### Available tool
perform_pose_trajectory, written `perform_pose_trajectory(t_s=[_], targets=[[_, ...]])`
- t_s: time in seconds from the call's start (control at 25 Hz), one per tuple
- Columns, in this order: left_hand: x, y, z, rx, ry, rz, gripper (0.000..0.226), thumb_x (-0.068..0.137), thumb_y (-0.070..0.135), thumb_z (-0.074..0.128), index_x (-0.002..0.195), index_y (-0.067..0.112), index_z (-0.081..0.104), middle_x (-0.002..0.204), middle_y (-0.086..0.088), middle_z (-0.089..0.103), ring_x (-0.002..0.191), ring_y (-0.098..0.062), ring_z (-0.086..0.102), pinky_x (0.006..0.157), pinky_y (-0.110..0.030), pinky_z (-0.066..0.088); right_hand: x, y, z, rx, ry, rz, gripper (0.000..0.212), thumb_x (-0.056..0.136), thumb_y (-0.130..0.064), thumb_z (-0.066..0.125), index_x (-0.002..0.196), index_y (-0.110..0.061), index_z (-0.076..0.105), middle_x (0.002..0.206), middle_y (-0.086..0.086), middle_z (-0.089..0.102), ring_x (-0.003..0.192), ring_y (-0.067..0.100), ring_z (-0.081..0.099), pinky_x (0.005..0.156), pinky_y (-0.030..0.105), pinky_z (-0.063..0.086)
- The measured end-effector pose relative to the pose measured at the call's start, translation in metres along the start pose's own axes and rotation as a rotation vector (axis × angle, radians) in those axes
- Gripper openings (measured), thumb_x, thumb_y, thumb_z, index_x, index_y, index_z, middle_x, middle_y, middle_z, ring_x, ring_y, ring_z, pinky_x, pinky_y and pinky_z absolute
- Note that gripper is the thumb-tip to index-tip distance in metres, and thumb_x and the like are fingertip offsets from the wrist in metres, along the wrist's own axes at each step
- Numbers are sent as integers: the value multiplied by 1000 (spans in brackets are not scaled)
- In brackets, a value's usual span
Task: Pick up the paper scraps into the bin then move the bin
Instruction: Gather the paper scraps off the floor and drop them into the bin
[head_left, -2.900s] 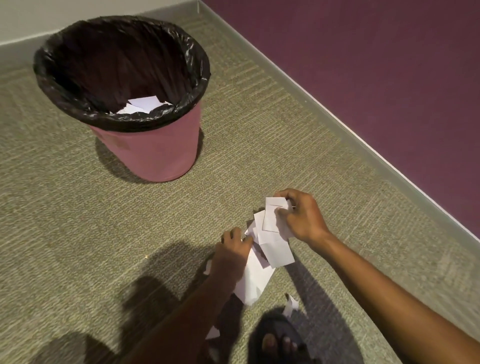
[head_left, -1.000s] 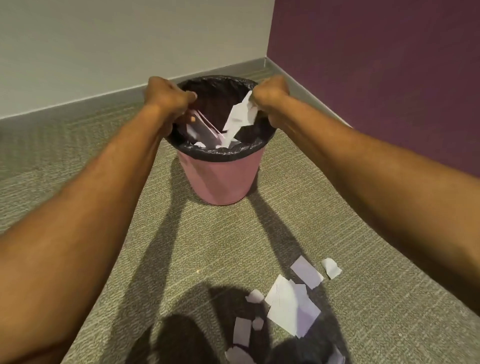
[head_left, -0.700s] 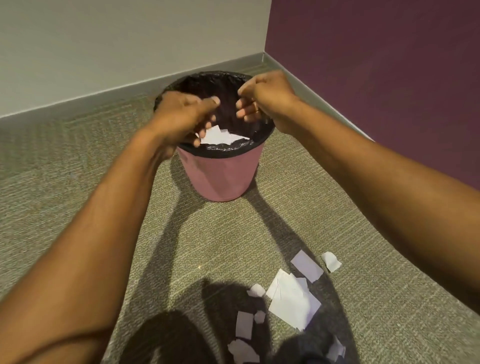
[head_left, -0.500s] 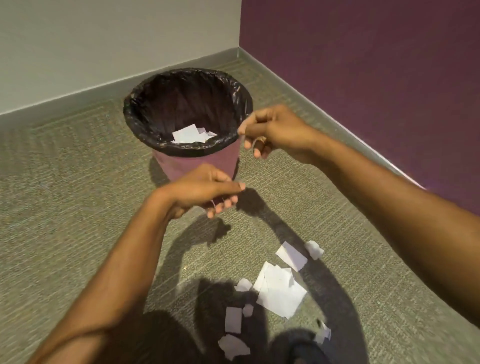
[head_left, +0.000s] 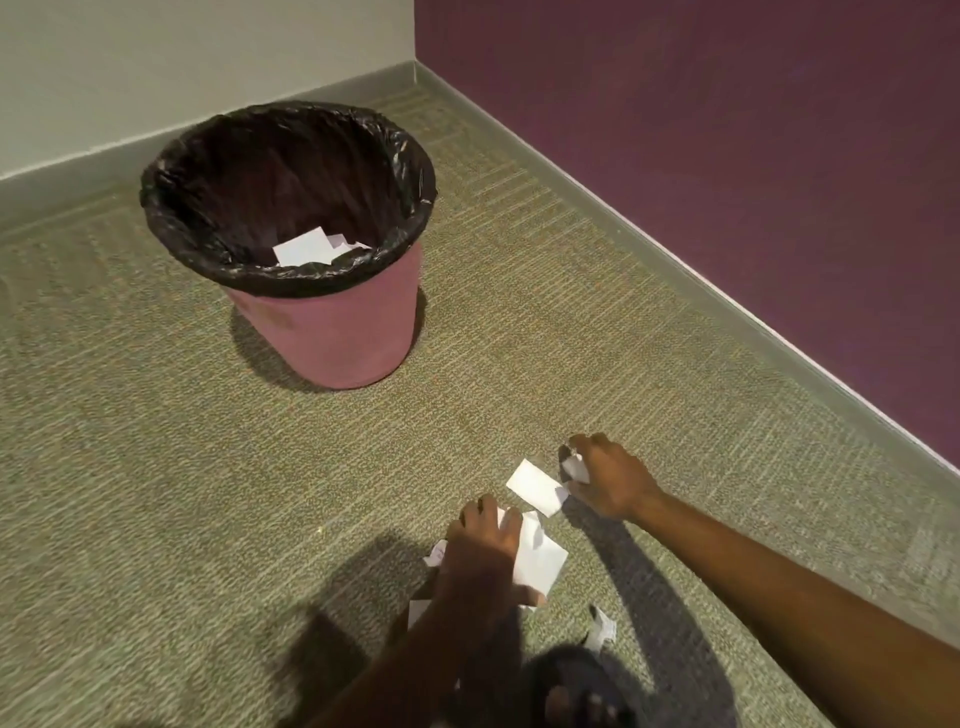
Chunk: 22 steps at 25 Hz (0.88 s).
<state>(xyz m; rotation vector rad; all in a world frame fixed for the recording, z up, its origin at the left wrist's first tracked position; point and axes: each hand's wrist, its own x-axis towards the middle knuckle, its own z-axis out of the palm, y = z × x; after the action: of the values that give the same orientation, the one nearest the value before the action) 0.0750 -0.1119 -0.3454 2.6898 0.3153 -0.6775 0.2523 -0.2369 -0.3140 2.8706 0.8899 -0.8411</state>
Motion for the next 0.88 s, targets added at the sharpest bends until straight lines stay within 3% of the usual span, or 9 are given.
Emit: perform_pose_trajectory(t_s=[0.16,0.36,0.48,0.6,0.72,0.88], targets=[[-1,13,1,108,-6,6,117,32,81,70,127,14,51,130,-28,54,108,-39,58,78,-45,50,-1,-11,21,11,-11,15,65,81,-48,70,131,-19,41,137,13,38,111,35,56,85,45,53],[2,14,12,149,-11,67,121,21,71,82,128,24,52,132,-26,56,115,-40,58,81,-52,52,-5,-30,42,-115,-36,-4,66,88,-45,63,139,-15,34,143,18,32,122,39,44,91,51,52],[6,16,18,200,-31,86,108,24,68,84,120,24,60,121,-22,63,106,-39,62,71,-46,54,-7,-36,47,-175,25,-28,57,91,-33,60,138,-9,38,139,18,39,119,36,44,88,47,54],[9,16,14,193,49,152,80,27,62,85,94,22,68,98,-10,66,83,-25,63,58,-32,51,-7,-42,47,-129,58,-48,50,90,-25,64,131,-6,45,132,16,43,116,34,46,84,41,54],[7,18,8,137,159,220,52,28,44,90,68,22,65,78,-2,62,64,-18,57,48,-25,43,-5,-41,46,-60,80,-103,31,90,-20,65,118,-10,59,124,10,49,111,29,51,80,35,51],[18,13,9,88,193,201,57,24,39,90,70,22,63,76,-3,60,62,-19,57,43,-24,43,-6,-28,43,42,85,-127,16,94,-16,59,104,-6,65,109,9,58,93,25,60,70,31,51]])
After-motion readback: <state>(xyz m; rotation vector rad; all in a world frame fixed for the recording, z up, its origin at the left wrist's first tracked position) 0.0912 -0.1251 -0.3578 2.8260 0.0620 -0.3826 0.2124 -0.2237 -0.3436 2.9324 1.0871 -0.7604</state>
